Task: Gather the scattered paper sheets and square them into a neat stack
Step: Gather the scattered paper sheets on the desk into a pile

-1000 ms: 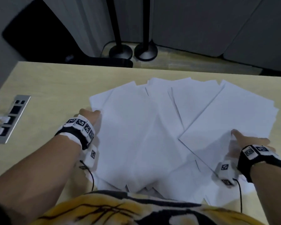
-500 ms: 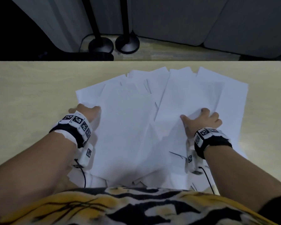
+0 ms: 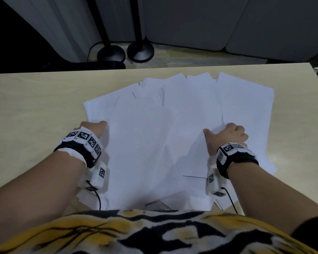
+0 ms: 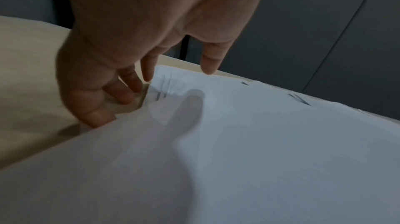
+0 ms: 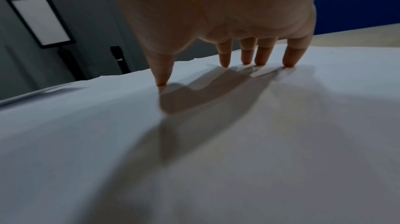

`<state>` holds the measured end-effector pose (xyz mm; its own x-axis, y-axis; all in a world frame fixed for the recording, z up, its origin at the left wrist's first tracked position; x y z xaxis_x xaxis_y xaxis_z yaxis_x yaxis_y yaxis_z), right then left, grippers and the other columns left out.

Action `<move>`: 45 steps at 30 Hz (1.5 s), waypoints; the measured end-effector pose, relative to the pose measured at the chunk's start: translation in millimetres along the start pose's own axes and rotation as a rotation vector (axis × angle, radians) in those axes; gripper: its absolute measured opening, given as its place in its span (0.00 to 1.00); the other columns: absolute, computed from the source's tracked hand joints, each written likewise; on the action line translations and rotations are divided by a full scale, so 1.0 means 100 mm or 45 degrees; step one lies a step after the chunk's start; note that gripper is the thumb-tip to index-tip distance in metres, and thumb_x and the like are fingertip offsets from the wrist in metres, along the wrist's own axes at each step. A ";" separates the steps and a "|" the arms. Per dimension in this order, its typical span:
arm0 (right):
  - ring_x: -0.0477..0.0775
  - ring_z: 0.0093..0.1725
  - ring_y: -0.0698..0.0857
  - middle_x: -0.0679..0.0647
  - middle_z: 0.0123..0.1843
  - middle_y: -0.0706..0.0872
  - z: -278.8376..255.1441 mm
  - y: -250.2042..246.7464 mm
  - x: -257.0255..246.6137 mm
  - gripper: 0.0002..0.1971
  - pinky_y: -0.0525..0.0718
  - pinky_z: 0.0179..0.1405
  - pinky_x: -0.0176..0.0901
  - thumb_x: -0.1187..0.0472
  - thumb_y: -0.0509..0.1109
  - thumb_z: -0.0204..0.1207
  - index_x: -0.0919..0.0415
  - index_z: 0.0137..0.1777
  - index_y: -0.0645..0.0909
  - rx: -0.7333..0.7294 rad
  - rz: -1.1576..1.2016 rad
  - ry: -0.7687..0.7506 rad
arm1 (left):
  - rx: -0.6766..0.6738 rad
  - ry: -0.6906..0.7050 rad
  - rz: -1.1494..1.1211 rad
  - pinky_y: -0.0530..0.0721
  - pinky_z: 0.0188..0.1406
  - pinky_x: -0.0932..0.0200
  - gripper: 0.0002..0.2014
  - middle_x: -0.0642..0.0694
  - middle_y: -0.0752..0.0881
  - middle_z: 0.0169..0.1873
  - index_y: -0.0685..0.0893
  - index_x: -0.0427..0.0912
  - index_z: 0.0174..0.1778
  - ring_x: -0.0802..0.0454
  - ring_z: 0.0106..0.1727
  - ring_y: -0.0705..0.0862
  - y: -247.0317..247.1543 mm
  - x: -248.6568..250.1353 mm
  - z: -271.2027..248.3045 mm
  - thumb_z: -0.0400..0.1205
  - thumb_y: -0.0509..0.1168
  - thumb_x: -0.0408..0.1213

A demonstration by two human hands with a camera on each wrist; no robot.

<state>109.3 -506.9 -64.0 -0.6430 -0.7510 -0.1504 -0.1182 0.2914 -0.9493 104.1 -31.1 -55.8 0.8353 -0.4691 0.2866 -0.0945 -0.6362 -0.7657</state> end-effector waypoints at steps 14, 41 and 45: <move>0.65 0.63 0.73 0.61 0.64 0.73 0.06 -0.01 -0.08 0.33 0.75 0.57 0.58 0.36 0.59 0.72 0.61 0.67 0.73 -0.009 0.055 0.058 | -0.033 0.010 -0.026 0.80 0.41 0.55 0.20 0.38 0.82 0.31 0.79 0.32 0.41 0.43 0.32 0.80 0.03 -0.01 -0.08 0.73 0.66 0.51; 0.63 0.62 0.70 0.60 0.60 0.69 -0.08 0.11 0.00 0.34 0.74 0.51 0.55 0.36 0.65 0.68 0.64 0.63 0.68 -0.031 -0.060 0.130 | -0.261 0.087 -0.283 0.78 0.68 0.43 0.40 0.38 0.79 0.67 0.70 0.34 0.73 0.37 0.65 0.80 0.35 0.09 -0.30 0.69 0.77 0.45; 0.63 0.64 0.69 0.61 0.64 0.69 -0.12 0.13 -0.08 0.32 0.73 0.52 0.53 0.40 0.66 0.73 0.65 0.66 0.68 -0.061 -0.070 0.075 | -0.204 0.146 -0.138 0.76 0.59 0.50 0.38 0.38 0.75 0.68 0.63 0.34 0.76 0.37 0.67 0.76 0.34 0.14 -0.35 0.75 0.74 0.40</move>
<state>103.7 -490.3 -72.1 -0.6777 -0.7309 -0.0807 -0.1894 0.2795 -0.9413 93.4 -80.4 -57.7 0.7794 -0.4531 0.4328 -0.0998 -0.7717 -0.6282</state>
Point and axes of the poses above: each hand's wrist, its own z-axis towards the middle knuckle, its own y-axis out of the palm, x = y × z, the point moved 9 cm from there along z, towards the middle knuckle
